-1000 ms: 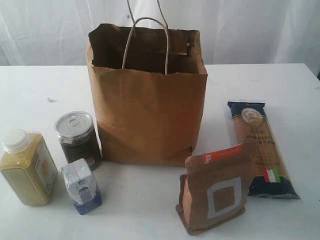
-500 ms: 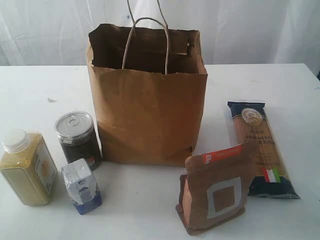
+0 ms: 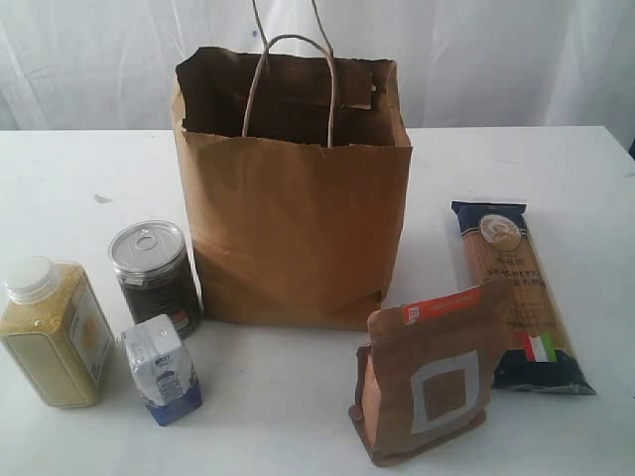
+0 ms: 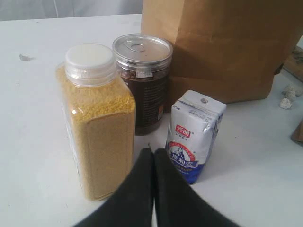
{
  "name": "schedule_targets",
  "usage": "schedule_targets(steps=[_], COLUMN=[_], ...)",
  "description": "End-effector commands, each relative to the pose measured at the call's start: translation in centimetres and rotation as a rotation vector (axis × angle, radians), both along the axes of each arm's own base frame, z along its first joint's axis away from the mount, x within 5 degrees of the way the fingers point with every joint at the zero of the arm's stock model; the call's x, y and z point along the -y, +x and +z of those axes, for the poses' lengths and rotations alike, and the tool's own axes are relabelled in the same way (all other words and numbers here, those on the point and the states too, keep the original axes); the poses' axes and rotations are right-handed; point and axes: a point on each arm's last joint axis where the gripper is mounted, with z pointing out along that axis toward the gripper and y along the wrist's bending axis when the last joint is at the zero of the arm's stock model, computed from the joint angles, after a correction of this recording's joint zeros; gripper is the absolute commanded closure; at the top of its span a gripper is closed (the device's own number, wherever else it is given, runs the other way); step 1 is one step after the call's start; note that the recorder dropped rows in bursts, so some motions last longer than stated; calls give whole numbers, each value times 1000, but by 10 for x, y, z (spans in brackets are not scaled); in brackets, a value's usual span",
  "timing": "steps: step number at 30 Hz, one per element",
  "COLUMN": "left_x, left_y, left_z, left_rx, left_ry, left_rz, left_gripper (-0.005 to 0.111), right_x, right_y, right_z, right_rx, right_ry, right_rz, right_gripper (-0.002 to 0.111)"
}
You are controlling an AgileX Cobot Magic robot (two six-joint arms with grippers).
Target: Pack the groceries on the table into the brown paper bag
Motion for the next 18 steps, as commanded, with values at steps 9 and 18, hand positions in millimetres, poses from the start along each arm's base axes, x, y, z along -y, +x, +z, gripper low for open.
schedule_targets(steps=[9,18], left_x=[0,0], left_y=[0,1], left_z=[-1,5], left_rx=[-5,12], left_ry=[-4,-111], left_rz=[2,34], left_gripper=[107,107], right_x=[1,1], right_y=[0,0], right_z=[0,0], right_rx=[17,17], right_ry=[-16,-16], right_rz=[-6,-6], right_gripper=[108,108])
